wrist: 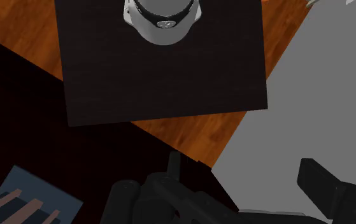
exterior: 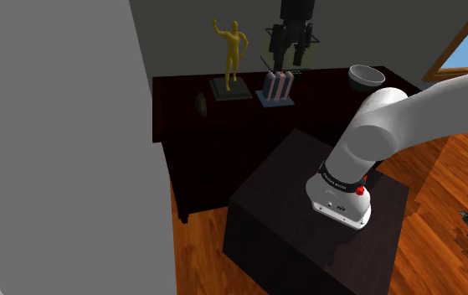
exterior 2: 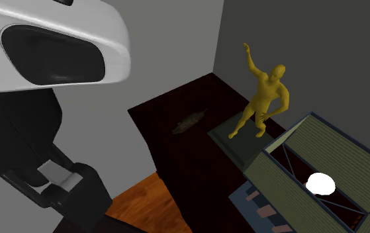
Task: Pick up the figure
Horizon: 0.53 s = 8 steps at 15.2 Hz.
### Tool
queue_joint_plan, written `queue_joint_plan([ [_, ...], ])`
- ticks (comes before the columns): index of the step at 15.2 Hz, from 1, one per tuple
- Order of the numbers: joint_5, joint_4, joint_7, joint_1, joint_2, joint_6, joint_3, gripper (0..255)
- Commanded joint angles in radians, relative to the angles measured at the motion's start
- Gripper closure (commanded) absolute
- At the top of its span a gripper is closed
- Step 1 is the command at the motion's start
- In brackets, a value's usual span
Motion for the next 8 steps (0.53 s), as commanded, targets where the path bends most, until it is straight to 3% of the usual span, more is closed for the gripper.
queue_joint_plan([
  [1,0.0,0.0,0.0,0.0,0.0,0.0,0.0,0],
  [8,0.014,-0.109,0.042,-0.012,0.122,0.328,0.041,0],
])
